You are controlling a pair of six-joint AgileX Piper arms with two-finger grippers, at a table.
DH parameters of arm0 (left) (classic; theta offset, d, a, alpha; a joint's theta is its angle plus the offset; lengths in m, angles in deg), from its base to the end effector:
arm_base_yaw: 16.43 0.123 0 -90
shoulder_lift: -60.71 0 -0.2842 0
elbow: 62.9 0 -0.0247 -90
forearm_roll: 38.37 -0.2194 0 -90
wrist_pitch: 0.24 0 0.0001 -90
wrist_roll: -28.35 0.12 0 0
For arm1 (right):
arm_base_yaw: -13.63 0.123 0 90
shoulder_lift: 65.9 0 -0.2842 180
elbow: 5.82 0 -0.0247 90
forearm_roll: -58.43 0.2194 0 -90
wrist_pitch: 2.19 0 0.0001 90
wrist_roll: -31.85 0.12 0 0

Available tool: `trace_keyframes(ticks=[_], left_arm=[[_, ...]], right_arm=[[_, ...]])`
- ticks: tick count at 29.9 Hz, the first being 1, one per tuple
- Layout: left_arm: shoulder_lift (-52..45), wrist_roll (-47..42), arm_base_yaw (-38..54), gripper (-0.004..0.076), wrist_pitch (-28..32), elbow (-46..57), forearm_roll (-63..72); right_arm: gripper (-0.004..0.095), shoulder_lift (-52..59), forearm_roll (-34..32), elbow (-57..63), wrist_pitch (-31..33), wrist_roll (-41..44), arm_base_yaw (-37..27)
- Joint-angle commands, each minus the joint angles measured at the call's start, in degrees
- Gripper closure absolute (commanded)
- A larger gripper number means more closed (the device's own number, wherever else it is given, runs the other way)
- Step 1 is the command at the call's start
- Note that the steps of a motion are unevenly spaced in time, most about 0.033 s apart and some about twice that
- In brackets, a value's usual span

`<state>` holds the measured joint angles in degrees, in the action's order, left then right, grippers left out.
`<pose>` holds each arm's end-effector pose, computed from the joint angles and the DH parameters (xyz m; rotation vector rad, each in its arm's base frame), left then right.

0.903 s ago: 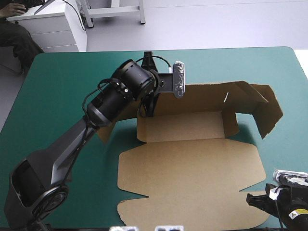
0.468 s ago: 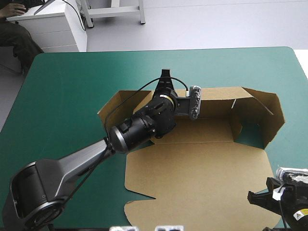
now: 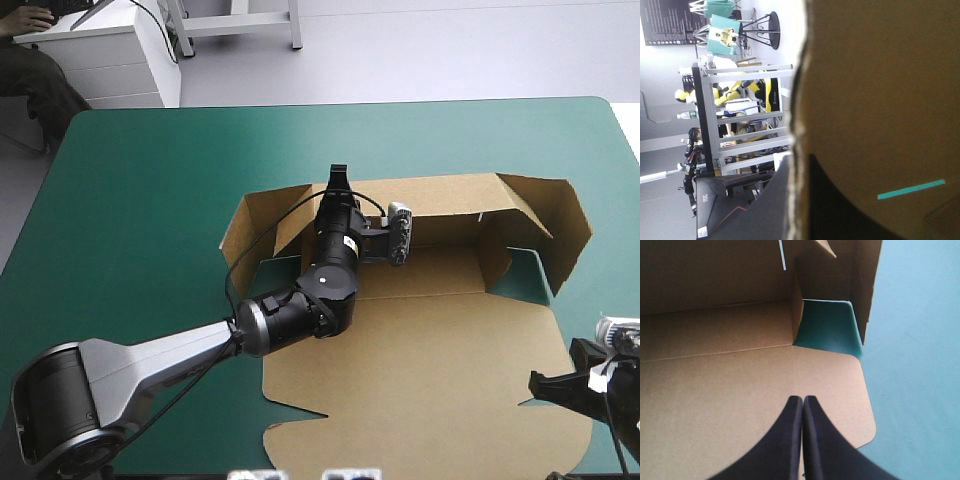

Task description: Fold the box

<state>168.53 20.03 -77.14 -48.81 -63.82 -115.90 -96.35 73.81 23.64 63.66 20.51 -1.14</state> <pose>0.2598 -0.2835 0.3118 1.5111 1.3597 0.8833 0.0343 0.0210 0.3316 0.0477 2.1608 0.0689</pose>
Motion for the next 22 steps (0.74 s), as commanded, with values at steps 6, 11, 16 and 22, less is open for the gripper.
trace_keyframes(ticks=[6,11,16,22], left_arm=[[-3.48,-2.07,-0.37,0.0731,-0.07,-1.05,-6.14],[-3.48,-2.52,-0.37,0.0731,0.15,-1.05,-6.24],[-3.37,-3.36,-0.37,0.0731,0.75,-1.05,-6.19],[-3.02,-3.36,-0.37,0.0731,0.75,-1.05,-6.19]], right_arm=[[0.0922,-10.43,0.91,-11.29,-3.21,-0.20,0.21],[0.0922,-19.73,0.91,-20.10,-3.21,-0.63,0.21],[0.0922,-28.83,0.91,-28.86,-3.30,-0.64,0.21],[0.0922,-41.30,1.95,-39.04,-3.33,-2.33,0.21]])
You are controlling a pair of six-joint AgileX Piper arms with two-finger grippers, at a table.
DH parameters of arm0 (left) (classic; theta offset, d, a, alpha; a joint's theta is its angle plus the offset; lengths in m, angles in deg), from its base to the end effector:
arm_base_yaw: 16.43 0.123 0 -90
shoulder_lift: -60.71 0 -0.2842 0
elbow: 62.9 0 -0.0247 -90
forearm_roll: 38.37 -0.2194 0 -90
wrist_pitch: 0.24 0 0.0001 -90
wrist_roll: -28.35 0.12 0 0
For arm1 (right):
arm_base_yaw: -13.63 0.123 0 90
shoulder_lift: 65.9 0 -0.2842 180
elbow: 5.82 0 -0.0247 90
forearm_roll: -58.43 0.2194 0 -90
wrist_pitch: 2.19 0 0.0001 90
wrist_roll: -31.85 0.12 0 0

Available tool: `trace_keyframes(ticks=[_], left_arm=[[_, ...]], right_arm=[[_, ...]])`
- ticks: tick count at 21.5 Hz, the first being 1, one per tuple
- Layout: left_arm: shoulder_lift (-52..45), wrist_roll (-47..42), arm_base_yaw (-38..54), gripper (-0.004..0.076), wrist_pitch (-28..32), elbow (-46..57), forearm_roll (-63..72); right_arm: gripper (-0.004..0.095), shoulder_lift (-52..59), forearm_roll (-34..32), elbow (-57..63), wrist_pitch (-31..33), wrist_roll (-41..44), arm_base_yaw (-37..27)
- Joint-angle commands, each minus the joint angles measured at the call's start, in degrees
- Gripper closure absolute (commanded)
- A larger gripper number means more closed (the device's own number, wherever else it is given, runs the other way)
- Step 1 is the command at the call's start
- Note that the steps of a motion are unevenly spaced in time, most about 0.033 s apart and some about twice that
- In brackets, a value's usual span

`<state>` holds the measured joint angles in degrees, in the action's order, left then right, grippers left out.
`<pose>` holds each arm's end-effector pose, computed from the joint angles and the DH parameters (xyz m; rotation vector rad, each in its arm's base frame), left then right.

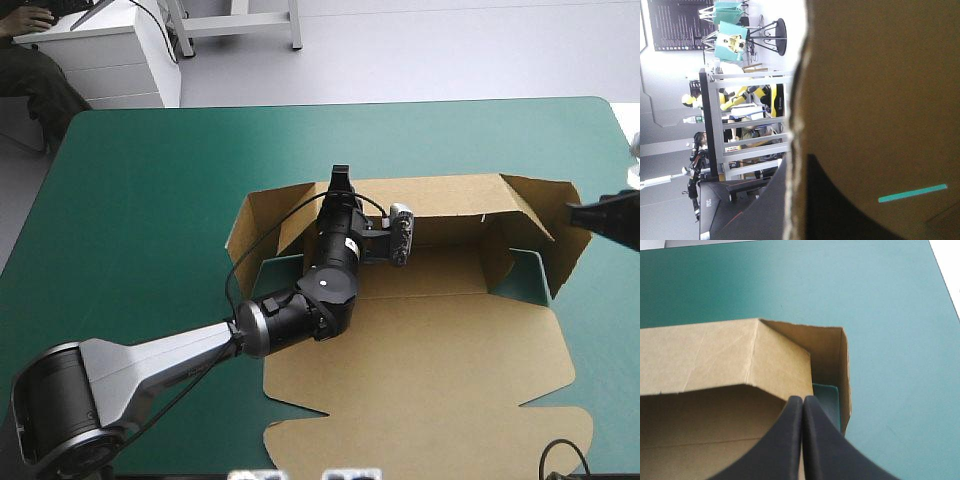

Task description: Fold the box

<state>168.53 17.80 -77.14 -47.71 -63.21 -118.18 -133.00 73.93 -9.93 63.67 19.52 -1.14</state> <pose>0.2600 -0.2855 0.3118 1.4978 1.3355 0.8736 0.1672 -0.0138 0.4346 0.0387 2.2122 0.0763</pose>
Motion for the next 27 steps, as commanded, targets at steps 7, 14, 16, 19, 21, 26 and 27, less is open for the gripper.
trace_keyframes(ticks=[7,14,16,19,21,26,27], left_arm=[[-3.02,-1.12,-0.37,0.0731,-0.35,-1.66,-3.92],[-3.02,-1.12,-0.37,0.0731,-0.35,-1.66,-3.92],[-3.02,-1.12,-0.37,0.0731,-0.35,-1.66,-3.92],[-3.02,-1.12,-0.37,0.0731,-0.35,-1.66,-3.92],[-3.02,-1.12,-0.37,0.0731,-0.35,-1.66,-3.92],[-3.02,-1.12,-0.37,0.0731,-0.35,-1.66,-3.92],[-3.02,-1.12,-0.37,0.0731,-0.35,-1.66,-3.92]], right_arm=[[0.0922,-18.64,7.54,-16.18,-3.22,-4.16,0.29],[0.0922,-33.31,11.45,-20.29,-5.44,-7.76,0.29],[0.0922,-35.72,11.40,-20.29,-4.66,-9.21,0.29],[0.0922,-37.73,12.22,-20.29,-4.06,-9.18,0.29],[0.0922,-38.19,13.43,-20.11,-2.77,-10.65,0.29],[0.0922,-38.78,12.05,-19.14,3.57,-11.33,0.29],[0.0922,-38.78,11.60,-18.87,4.21,-11.33,0.29]])
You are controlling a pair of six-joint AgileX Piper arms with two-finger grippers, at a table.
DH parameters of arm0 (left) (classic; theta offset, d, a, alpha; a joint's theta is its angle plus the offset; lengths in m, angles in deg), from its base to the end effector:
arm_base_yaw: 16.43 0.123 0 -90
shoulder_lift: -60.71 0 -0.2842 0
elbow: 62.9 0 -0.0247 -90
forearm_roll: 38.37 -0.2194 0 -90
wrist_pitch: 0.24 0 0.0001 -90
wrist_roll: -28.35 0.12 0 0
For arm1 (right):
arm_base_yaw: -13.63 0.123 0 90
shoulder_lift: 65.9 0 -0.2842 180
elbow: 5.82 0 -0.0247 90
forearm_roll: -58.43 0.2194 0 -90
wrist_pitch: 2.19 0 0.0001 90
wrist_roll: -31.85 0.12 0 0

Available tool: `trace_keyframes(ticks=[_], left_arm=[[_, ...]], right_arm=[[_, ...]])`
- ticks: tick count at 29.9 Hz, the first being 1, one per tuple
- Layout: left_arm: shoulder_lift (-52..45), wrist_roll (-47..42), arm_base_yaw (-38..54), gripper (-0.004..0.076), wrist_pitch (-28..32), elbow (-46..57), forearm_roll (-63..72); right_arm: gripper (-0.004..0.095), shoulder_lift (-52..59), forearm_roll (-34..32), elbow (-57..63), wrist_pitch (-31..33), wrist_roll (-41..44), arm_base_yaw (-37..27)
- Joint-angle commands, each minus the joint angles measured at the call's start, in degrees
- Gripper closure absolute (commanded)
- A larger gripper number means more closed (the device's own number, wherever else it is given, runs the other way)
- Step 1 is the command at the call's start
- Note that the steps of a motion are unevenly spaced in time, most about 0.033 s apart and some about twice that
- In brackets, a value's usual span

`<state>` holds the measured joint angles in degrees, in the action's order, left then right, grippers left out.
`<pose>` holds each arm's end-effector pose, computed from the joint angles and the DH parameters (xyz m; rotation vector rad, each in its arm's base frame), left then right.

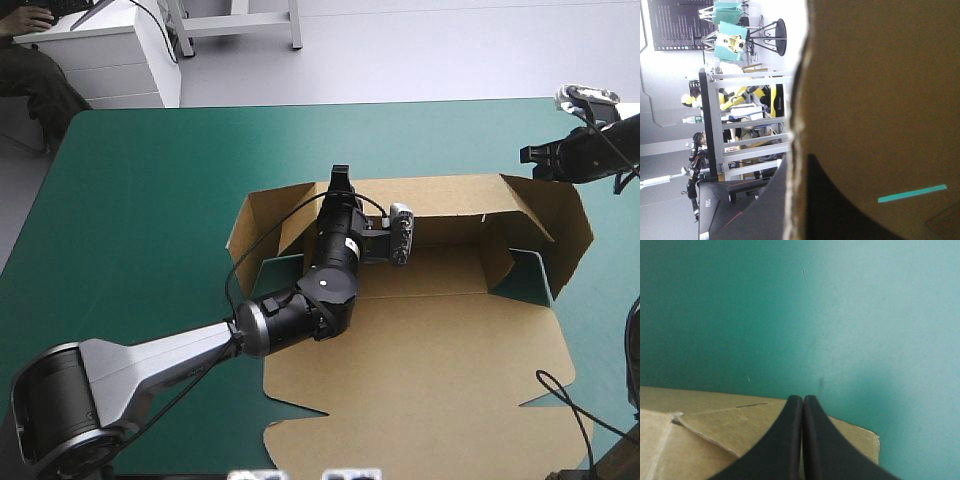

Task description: Fold the box

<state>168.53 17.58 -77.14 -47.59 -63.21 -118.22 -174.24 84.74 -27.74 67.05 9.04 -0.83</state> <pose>0.2600 -0.2858 0.3118 1.4956 1.3361 0.8697 0.3567 -0.0406 0.3333 -0.0956 2.5697 0.3986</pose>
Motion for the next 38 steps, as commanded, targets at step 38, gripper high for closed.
trace_keyframes(ticks=[38], left_arm=[[0.12,-1.66,-0.37,0.0731,-2.91,-1.66,-3.86]], right_arm=[[0.0922,25.33,21.84,40.74,-23.05,-30.91,-0.01]])
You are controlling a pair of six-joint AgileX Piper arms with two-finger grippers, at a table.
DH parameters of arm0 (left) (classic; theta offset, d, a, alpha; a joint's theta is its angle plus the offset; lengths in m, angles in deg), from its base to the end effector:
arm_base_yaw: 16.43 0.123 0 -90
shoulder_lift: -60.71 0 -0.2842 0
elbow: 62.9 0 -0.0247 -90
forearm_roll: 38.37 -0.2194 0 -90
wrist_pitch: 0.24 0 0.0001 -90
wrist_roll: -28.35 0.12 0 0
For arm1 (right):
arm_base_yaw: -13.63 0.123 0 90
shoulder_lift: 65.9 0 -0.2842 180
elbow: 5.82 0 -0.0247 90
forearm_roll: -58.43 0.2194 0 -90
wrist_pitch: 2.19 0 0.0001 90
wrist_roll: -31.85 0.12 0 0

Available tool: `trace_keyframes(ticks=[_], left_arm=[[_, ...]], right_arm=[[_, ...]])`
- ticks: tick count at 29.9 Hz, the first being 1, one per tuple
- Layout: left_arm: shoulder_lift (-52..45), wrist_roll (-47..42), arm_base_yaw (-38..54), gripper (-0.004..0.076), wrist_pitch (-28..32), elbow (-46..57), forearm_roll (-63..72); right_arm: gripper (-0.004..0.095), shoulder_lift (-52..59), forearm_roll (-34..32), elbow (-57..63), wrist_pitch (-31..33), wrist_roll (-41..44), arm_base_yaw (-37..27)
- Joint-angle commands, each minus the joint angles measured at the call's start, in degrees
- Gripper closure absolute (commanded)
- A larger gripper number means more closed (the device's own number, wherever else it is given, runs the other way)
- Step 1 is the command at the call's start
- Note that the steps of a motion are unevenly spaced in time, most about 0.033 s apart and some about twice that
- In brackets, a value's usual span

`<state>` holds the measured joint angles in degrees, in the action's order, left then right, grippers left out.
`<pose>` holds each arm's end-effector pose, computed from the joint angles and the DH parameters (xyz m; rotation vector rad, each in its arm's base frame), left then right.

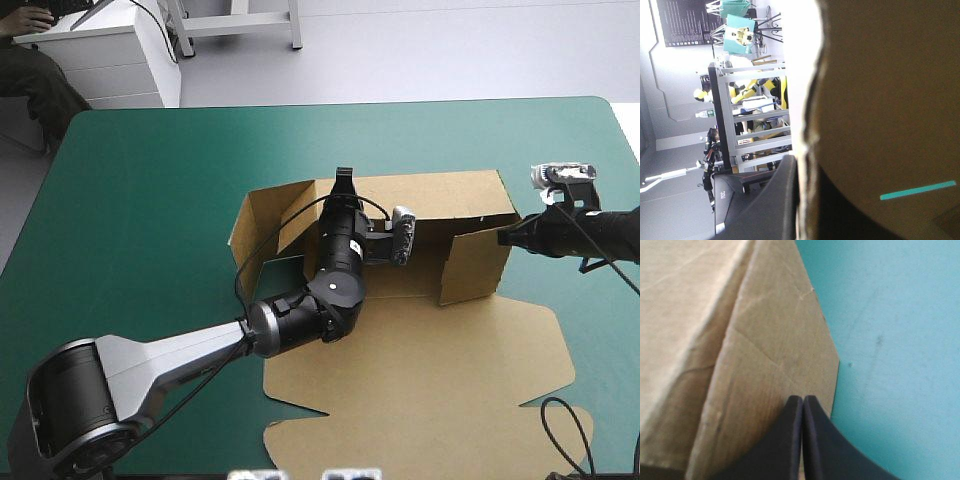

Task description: Fold the box

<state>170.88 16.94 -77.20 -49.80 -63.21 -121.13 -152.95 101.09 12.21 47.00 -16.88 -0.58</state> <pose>0.2656 -0.2891 0.3012 1.5115 1.3188 0.9490 0.2690 -0.0046 0.2887 -0.2770 2.3835 0.4305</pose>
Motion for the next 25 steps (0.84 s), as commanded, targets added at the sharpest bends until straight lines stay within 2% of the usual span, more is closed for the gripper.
trace_keyframes(ticks=[1,5,7,12,15,25], left_arm=[[-2.23,-1.05,-0.31,0.0731,-0.70,-1.66,-0.95],[-2.23,-1.15,-0.31,0.0731,-0.70,-1.66,-0.95],[-2.23,-1.15,-0.31,0.0731,-0.70,-1.66,-0.95],[-2.23,-1.15,-0.31,0.0731,-0.70,-1.66,-0.95],[-2.23,-1.15,-0.31,0.0731,-0.70,-1.66,-0.95],[-2.23,-1.15,-0.31,0.0731,-0.70,-1.66,-0.95]], right_arm=[[0.0922,4.56,5.72,1.18,-3.00,-6.70,-0.27],[0.0914,6.46,3.77,1.53,-2.86,-8.41,-0.27],[0.0850,7.07,0.88,1.53,-2.77,-8.41,-0.27],[0.0539,7.19,-2.07,1.53,0.14,-11.59,-0.27],[0.0422,7.30,-2.07,1.53,1.14,-16.10,-0.27],[0.0423,7.61,-3.79,1.40,5.29,-16.73,-0.27]])
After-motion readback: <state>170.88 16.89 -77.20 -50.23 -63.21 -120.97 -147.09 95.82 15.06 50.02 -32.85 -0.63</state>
